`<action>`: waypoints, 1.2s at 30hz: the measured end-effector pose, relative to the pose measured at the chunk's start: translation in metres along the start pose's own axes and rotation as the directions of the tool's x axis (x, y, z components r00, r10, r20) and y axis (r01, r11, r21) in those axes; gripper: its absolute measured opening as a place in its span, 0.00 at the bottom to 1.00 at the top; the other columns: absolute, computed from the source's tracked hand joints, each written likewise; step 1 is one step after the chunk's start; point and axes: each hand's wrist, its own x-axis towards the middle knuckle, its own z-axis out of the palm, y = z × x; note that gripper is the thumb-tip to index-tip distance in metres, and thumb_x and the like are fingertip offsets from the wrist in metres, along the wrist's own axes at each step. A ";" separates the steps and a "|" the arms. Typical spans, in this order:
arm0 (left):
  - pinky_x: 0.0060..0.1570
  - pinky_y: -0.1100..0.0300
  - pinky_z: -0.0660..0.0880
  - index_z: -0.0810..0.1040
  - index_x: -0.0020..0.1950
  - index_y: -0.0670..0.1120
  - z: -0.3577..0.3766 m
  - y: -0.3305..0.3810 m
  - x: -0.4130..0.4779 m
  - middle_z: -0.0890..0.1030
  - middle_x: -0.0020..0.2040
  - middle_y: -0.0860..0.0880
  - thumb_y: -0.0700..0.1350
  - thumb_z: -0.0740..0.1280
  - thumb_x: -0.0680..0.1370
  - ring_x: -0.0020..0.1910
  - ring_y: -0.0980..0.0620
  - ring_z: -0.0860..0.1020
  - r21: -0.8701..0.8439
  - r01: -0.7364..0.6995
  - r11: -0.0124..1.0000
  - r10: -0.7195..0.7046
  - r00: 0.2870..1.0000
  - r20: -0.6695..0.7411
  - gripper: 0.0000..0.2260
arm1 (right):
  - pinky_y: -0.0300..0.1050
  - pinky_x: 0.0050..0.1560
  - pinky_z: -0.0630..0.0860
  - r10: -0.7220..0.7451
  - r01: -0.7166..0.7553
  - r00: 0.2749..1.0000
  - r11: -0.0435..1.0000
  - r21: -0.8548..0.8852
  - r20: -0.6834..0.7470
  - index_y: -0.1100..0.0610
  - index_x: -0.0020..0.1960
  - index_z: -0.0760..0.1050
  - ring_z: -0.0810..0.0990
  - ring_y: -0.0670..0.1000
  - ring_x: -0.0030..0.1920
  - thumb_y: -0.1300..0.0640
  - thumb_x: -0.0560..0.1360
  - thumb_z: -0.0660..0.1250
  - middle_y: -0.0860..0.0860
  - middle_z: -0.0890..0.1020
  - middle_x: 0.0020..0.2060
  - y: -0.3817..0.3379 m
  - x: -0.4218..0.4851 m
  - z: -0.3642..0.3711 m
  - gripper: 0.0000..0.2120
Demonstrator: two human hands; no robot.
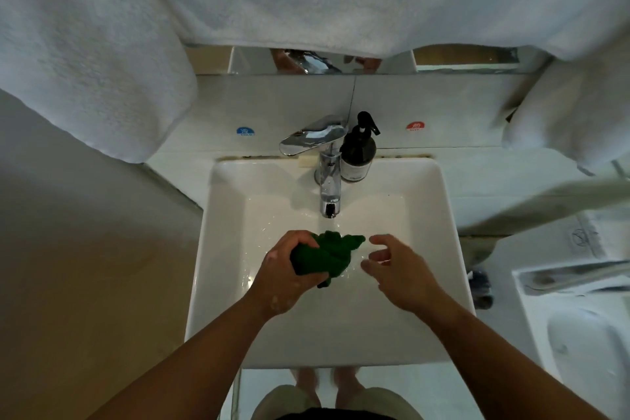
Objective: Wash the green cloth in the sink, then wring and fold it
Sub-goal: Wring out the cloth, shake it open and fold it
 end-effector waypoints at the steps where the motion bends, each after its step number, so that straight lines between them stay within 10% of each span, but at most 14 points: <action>1: 0.55 0.57 0.81 0.76 0.54 0.52 0.000 0.004 0.000 0.79 0.58 0.54 0.39 0.81 0.66 0.57 0.55 0.79 -0.022 0.007 1.000 -0.007 1.000 0.010 0.22 | 0.53 0.63 0.76 0.068 -0.097 0.986 0.978 0.187 0.152 0.45 0.73 0.66 0.76 0.49 0.61 0.54 0.76 0.72 0.48 0.76 0.66 0.007 0.006 0.003 0.28; 4: 0.56 0.54 0.81 0.75 0.50 0.54 0.000 0.014 0.002 0.80 0.59 0.56 0.40 0.79 0.67 0.58 0.54 0.79 -0.050 0.026 0.998 -0.023 0.998 0.050 0.19 | 0.57 0.65 0.71 -0.030 -0.154 0.941 0.850 0.504 0.337 0.43 0.74 0.65 0.73 0.51 0.67 0.62 0.71 0.73 0.46 0.76 0.68 0.018 0.021 0.011 0.36; 12: 0.34 0.63 0.77 0.71 0.41 0.51 -0.020 0.025 -0.001 0.78 0.51 0.50 0.45 0.84 0.63 0.48 0.49 0.80 0.064 0.122 0.990 -0.133 0.969 0.208 0.22 | 0.58 0.62 0.78 -0.156 -0.009 0.973 0.705 0.709 0.168 0.64 0.61 0.76 0.82 0.63 0.59 0.67 0.76 0.69 0.62 0.84 0.55 0.013 0.010 -0.002 0.13; 21: 0.45 0.43 0.80 0.73 0.45 0.54 -0.037 0.027 -0.002 0.78 0.45 0.48 0.43 0.77 0.72 0.47 0.45 0.78 0.128 0.102 0.987 -0.126 0.972 0.199 0.13 | 0.48 0.53 0.82 -0.400 0.395 0.915 0.915 0.087 0.053 0.48 0.61 0.79 0.83 0.45 0.51 0.56 0.79 0.69 0.45 0.85 0.50 -0.041 -0.025 -0.059 0.12; 25: 0.50 0.59 0.78 0.71 0.63 0.63 -0.056 0.038 -0.001 0.80 0.47 0.47 0.45 0.79 0.71 0.49 0.51 0.80 0.220 0.136 0.966 -0.171 0.974 0.149 0.27 | 0.36 0.48 0.81 -0.429 0.425 0.903 0.887 -0.179 0.017 0.44 0.62 0.76 0.82 0.42 0.44 0.53 0.76 0.73 0.39 0.82 0.46 -0.058 -0.043 -0.081 0.16; 28: 0.46 0.63 0.73 0.79 0.54 0.58 -0.072 0.052 0.002 0.81 0.46 0.52 0.51 0.79 0.70 0.47 0.57 0.78 0.371 0.094 0.924 -0.149 0.981 0.123 0.15 | 0.24 0.40 0.73 -0.434 0.406 0.900 0.866 -0.290 -0.037 0.43 0.67 0.74 0.78 0.39 0.42 0.52 0.74 0.75 0.40 0.80 0.46 -0.070 -0.055 -0.091 0.23; 31: 0.53 0.59 0.76 0.79 0.47 0.55 -0.085 0.064 0.003 0.80 0.50 0.55 0.56 0.80 0.67 0.51 0.56 0.76 0.457 0.061 0.887 -0.166 0.967 0.192 0.14 | 0.25 0.46 0.73 -0.524 0.476 0.850 0.811 -0.340 -0.060 0.39 0.65 0.75 0.77 0.37 0.45 0.54 0.74 0.75 0.37 0.78 0.51 -0.089 -0.069 -0.102 0.23; 36: 0.59 0.56 0.77 0.77 0.63 0.56 -0.094 0.113 0.005 0.78 0.60 0.56 0.67 0.76 0.60 0.57 0.57 0.76 0.642 -0.034 0.766 -0.298 0.866 0.402 0.34 | 0.35 0.51 0.77 -0.639 0.627 0.765 0.711 -0.320 0.080 0.34 0.64 0.72 0.78 0.37 0.49 0.59 0.75 0.74 0.37 0.78 0.53 -0.134 -0.096 -0.115 0.26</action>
